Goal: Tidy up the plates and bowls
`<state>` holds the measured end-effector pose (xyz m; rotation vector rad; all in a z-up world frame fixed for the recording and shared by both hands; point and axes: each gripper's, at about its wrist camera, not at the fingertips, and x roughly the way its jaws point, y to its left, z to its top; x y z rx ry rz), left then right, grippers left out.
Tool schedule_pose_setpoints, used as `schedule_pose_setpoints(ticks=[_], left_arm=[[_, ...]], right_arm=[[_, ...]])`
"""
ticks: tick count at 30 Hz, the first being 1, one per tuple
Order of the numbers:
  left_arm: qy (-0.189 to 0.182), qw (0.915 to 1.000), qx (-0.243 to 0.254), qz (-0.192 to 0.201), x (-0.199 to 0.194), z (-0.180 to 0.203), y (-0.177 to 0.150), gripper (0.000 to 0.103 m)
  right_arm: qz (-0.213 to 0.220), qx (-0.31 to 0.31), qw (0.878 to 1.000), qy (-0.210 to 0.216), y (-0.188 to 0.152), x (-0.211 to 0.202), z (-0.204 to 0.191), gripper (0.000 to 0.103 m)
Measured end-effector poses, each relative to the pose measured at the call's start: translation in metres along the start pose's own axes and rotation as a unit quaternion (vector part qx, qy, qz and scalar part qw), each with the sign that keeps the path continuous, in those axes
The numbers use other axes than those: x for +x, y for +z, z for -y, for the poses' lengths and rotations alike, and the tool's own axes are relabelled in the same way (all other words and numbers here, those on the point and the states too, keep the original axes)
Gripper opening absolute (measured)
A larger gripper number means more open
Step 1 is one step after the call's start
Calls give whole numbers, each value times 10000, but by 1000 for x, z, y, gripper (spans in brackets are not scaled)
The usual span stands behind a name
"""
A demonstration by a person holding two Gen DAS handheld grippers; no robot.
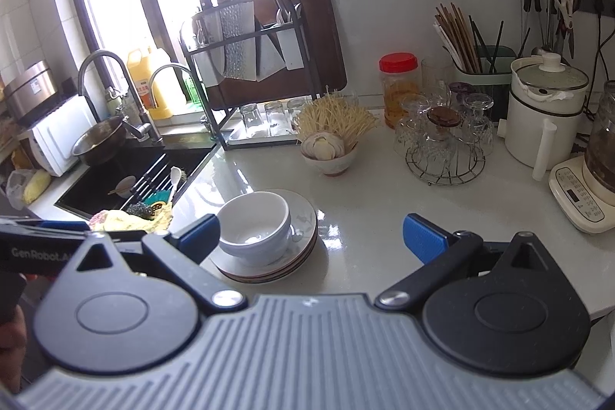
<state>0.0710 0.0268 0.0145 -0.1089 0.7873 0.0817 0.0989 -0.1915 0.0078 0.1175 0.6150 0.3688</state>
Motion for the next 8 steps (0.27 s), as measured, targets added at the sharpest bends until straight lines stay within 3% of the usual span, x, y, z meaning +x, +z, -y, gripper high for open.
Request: schedule_pose_setpoints(ticks=[8], left_arm=[[-71,10000,53,32,-1,3,2,100]], right_arm=[[10,-17,10000,-44,0,0,-1,103]])
